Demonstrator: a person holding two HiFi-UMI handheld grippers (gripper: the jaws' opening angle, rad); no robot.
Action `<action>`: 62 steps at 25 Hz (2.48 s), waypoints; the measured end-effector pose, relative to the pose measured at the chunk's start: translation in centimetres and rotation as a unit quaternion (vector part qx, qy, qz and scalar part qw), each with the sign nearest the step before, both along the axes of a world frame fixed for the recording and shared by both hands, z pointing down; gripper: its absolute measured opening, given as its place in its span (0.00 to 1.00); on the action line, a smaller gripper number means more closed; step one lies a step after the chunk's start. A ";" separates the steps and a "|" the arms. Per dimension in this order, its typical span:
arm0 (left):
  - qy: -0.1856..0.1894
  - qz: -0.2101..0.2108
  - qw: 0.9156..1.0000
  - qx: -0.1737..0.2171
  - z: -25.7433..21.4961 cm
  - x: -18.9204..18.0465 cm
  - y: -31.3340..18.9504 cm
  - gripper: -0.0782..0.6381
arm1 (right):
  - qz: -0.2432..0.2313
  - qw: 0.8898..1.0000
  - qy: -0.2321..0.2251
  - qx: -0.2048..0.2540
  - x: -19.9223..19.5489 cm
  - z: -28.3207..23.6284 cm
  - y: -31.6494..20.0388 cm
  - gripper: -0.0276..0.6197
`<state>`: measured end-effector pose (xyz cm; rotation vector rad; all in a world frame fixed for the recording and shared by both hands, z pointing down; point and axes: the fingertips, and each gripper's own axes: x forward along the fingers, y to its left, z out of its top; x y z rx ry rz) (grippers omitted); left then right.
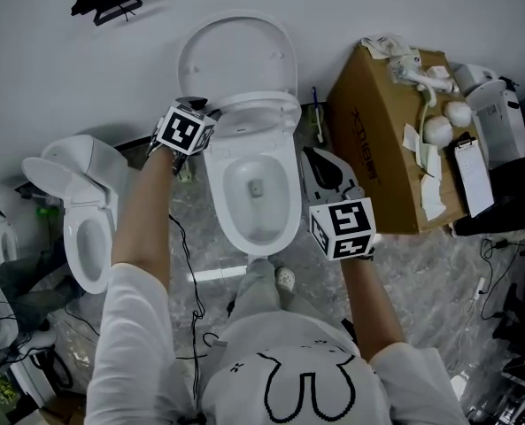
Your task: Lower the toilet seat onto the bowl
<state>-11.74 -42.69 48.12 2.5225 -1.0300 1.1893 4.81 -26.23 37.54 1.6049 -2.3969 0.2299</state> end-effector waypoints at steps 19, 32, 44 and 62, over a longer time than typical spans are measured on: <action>0.016 0.013 0.999 -0.040 0.8 1.2 7.1 0.41 | -0.010 1.000 -0.008 0.008 0.8 -0.4 4.4 0.09; 0.011 0.020 0.998 -0.063 2.3 1.6 11.7 0.45 | -0.024 1.000 -0.008 0.001 0.9 0.4 7.6 0.09; 0.014 0.018 0.997 -0.078 3.9 2.0 15.3 0.50 | -0.041 0.999 -0.009 -0.009 1.1 1.6 9.6 0.09; 0.042 0.020 0.993 -0.110 6.7 2.3 20.4 0.56 | -0.052 0.998 -0.014 -0.029 1.1 3.7 12.4 0.09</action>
